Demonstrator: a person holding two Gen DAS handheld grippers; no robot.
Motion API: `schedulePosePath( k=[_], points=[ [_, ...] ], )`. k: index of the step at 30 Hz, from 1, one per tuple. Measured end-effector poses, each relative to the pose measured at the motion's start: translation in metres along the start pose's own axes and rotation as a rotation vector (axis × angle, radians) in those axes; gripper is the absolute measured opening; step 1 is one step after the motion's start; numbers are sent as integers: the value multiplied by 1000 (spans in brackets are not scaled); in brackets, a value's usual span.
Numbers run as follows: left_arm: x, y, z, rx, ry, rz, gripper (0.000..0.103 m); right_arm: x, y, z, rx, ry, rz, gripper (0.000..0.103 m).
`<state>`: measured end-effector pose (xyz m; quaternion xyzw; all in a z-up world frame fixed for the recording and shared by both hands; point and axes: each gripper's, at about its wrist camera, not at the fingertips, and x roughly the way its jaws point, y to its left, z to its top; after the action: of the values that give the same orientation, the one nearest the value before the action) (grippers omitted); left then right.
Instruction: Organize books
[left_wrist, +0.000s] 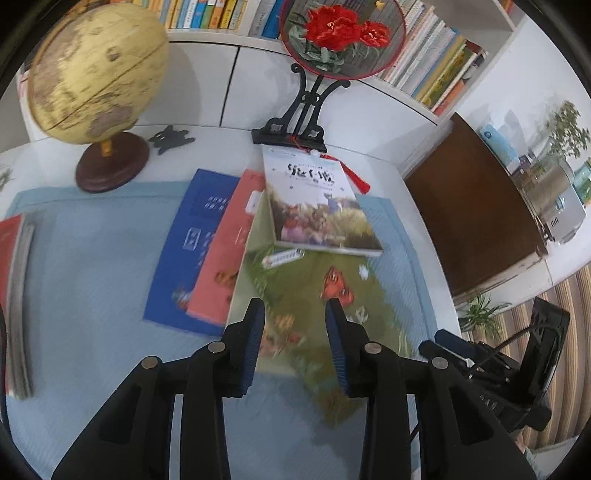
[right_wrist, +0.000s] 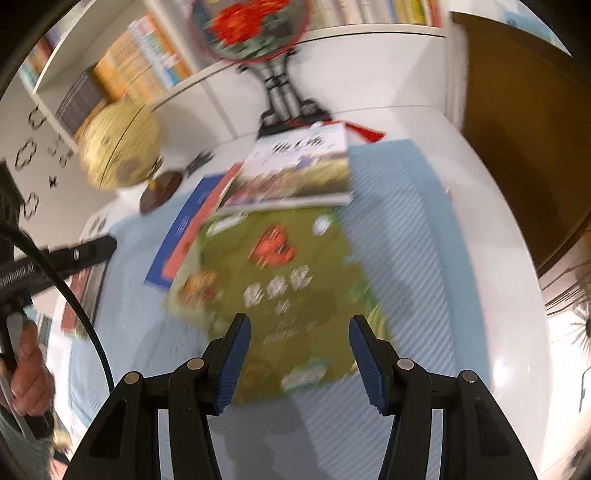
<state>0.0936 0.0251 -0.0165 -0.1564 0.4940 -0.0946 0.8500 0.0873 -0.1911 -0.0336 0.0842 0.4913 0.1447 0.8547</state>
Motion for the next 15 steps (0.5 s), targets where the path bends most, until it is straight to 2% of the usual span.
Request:
schedulePosePath(
  k=[3,5,10,15],
  points=[
    [20,-1,18,-9,10,7,37,8,-12,27,34,-22,4,55],
    [36,2,30,-24,17,5,46,19,-19,45,53,-27,8,55],
    [79,10,56,-43,43,9,46,58,-31,86,71,-18,8,55],
    [120,18,77,-48,55,15,46,99,-46,109,99,18,12,55]
  ],
)
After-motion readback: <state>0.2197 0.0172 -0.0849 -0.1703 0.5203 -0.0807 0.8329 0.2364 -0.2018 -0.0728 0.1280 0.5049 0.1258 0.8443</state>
